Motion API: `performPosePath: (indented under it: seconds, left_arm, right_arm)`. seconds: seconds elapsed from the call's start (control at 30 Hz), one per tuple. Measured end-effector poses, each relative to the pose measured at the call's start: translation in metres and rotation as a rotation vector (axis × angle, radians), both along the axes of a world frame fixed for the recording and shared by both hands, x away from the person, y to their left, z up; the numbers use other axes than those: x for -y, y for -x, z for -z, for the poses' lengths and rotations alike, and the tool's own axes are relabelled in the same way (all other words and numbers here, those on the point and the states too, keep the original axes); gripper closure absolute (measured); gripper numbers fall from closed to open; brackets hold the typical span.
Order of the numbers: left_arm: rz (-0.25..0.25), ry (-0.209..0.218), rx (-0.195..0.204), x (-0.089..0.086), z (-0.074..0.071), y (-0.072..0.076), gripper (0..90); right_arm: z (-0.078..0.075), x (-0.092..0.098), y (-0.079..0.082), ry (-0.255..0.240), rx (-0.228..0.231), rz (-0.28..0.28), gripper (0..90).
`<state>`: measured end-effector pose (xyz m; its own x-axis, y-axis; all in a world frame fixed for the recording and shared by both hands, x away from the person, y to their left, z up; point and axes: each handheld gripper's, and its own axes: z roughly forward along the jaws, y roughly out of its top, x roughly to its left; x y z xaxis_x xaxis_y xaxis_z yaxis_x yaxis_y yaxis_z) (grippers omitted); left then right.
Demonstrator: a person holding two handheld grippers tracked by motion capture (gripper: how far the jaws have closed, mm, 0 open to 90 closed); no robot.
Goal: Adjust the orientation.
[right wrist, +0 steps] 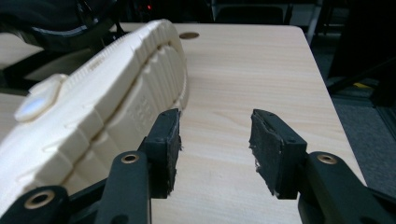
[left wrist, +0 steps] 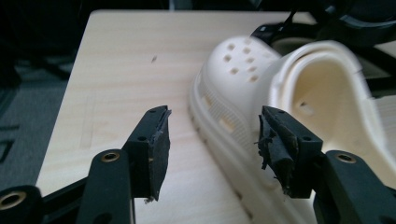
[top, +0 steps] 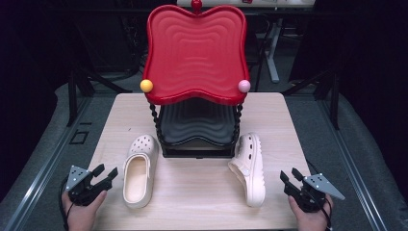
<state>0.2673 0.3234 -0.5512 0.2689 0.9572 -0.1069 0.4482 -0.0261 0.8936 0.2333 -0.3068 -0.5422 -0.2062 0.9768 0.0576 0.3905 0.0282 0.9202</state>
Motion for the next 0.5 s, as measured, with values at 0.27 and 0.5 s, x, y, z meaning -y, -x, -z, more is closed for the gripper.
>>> performPosePath:
  seconds: [0.27, 0.5]
  left_arm:
    - [-0.025, -0.016, -0.066, -0.0044, 0.0065, -0.0066, 44.2]
    - [-0.008, -0.035, -0.059, -0.0010, 0.0059, -0.0061, 44.3]
  right_arm:
    - [0.0052, -0.0017, -0.0061, 0.035, -0.061, 0.007, 52.7]
    - [0.0052, -0.0013, -0.0075, 0.032, -0.056, -0.015, 59.0]
